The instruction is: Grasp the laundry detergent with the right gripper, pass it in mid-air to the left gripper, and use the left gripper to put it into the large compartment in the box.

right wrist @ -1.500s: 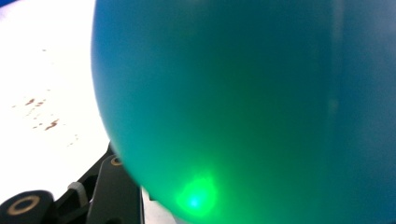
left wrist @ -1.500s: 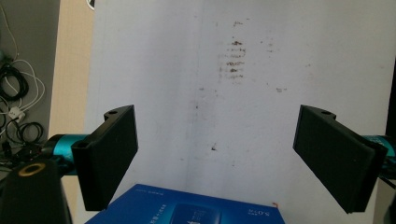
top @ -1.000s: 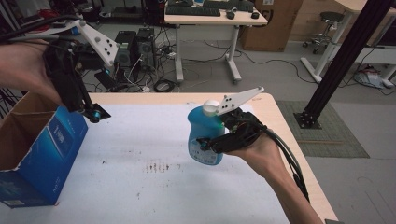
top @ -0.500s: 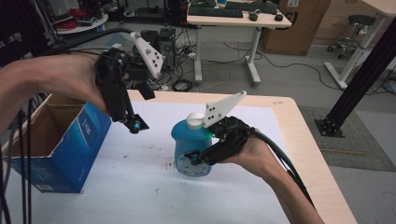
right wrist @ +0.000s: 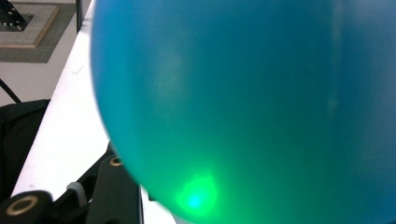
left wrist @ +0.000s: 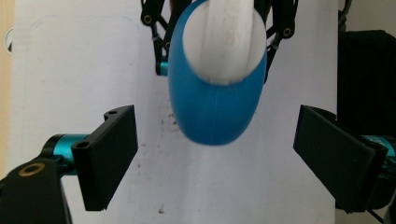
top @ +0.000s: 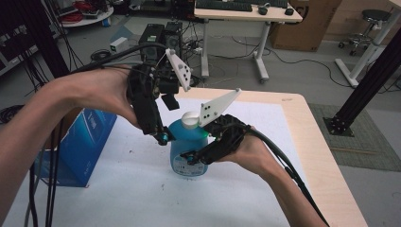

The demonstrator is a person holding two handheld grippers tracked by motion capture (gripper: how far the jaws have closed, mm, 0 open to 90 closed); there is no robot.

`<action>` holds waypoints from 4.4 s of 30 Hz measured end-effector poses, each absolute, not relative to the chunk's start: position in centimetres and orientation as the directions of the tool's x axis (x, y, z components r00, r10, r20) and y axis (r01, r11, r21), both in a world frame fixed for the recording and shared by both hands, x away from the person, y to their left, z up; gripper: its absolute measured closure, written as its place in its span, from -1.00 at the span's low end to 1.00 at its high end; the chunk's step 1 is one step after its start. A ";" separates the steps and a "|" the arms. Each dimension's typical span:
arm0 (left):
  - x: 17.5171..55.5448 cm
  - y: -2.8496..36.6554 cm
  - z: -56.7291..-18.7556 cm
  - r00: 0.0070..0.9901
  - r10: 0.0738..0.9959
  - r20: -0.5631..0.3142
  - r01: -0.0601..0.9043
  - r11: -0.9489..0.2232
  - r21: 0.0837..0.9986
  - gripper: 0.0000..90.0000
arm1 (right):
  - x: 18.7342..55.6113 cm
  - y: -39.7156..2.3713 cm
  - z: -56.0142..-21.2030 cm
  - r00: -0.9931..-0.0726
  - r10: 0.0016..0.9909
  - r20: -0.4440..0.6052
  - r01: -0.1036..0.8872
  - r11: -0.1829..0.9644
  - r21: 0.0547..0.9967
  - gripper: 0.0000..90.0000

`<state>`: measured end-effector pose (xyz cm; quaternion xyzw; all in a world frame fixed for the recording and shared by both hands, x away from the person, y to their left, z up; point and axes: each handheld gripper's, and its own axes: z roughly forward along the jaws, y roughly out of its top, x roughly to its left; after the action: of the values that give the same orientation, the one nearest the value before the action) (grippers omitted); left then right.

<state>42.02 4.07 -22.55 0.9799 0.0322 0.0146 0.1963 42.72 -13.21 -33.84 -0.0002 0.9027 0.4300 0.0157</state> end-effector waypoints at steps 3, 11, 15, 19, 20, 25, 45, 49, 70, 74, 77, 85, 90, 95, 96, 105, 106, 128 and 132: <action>42.0 3.5 -23.3 0.997 0.071 0.022 0.057 -0.919 0.391 -0.69 | 42.7 -13.1 -33.9 -1.000 0.009 -0.029 -0.017 0.626 0.780 0.02; 41.9 2.5 -24.5 0.996 0.092 0.022 0.076 -0.915 0.396 -0.69 | 42.8 -13.1 -34.1 -0.999 0.017 -0.029 -0.011 0.637 0.771 0.02; 42.0 2.1 -25.0 0.995 0.097 0.019 0.081 -0.915 0.396 -0.69 | 42.8 -13.0 -34.2 -0.999 0.018 -0.028 -0.010 0.631 0.776 0.02; 41.9 1.9 -25.4 0.995 0.099 0.025 0.082 -0.922 0.378 -0.69 | 42.6 -12.8 -34.3 -1.000 0.019 -0.024 -0.007 0.637 0.771 0.02; 42.0 1.9 -25.5 0.995 0.097 0.026 0.081 -0.924 0.375 -0.69 | 42.6 -12.8 -34.3 -0.999 0.020 -0.026 -0.008 0.638 0.770 0.02; 41.9 1.7 -25.6 0.995 0.096 0.022 0.081 -0.923 0.377 -0.69 | 42.6 -12.7 -34.5 -1.000 0.018 -0.019 -0.003 0.640 0.768 0.02; 41.9 1.4 -25.9 0.994 0.102 0.032 0.083 -0.927 0.365 -0.44 | 42.7 -12.6 -34.7 -0.999 0.028 -0.029 -0.004 0.635 0.772 0.02; 41.9 1.4 -25.9 0.995 0.098 0.030 0.081 -0.929 0.362 -0.40 | 42.7 -12.6 -34.7 -0.999 0.031 -0.023 0.002 0.637 0.770 0.02; 41.8 1.2 -26.0 0.995 0.096 0.041 0.075 -0.933 0.351 -0.25 | 42.6 -12.7 -34.9 -0.999 0.029 -0.016 0.006 0.635 0.772 0.02; 41.8 1.2 -26.1 0.995 0.087 0.046 0.066 -0.938 0.340 -0.17 | 42.5 -12.7 -34.9 -1.000 0.027 -0.006 0.013 0.636 0.772 0.02; 41.8 1.1 -26.0 0.995 0.082 0.052 0.060 -0.939 0.339 -0.17 | 42.5 -12.7 -35.0 -1.000 0.028 -0.003 0.015 0.632 0.775 0.01; 41.8 1.0 -26.2 0.995 0.081 0.052 0.058 -0.939 0.340 -0.16 | 42.5 -12.8 -35.2 -0.999 0.033 0.011 0.029 0.628 0.778 -0.01; 41.8 1.0 -26.3 0.996 0.078 0.052 0.056 -0.941 0.334 -0.16 | 42.4 -12.9 -35.2 -0.999 0.036 0.018 0.036 0.626 0.779 -0.03; 41.9 1.4 -26.2 0.995 0.087 0.052 0.065 -0.940 0.334 -0.16 | 42.7 -13.4 -35.4 -0.998 0.050 0.026 0.051 0.622 0.781 -0.12; 41.9 1.5 -26.2 0.995 0.090 0.050 0.069 -0.940 0.334 -0.16 | 42.7 -13.5 -35.4 -0.998 0.053 0.029 0.056 0.622 0.781 -0.12; 41.9 2.1 -26.0 0.994 0.097 0.051 0.076 -0.941 0.329 -0.16 | 42.5 -13.9 -35.1 -0.998 0.064 0.022 0.058 0.642 0.765 -0.28; 41.9 2.2 -26.0 0.994 0.099 0.051 0.077 -0.941 0.330 -0.16 | 42.5 -14.0 -34.9 -0.997 0.070 0.018 0.059 0.644 0.763 -0.28; 43.4 8.5 -16.2 0.942 0.324 0.091 0.288 -0.916 0.280 -0.16 | 41.2 -23.9 -33.0 -0.945 0.328 -0.004 0.249 0.727 0.640 -0.58; 43.6 10.4 -13.9 0.913 0.395 0.098 0.351 -0.886 0.303 -0.16 | 41.0 -25.3 -33.5 -0.937 0.349 0.000 0.272 0.729 0.628 -0.58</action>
<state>43.56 10.39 -13.91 0.9679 0.1925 0.0788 0.1407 40.99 -25.31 -33.53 0.1673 0.9279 0.3278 0.0594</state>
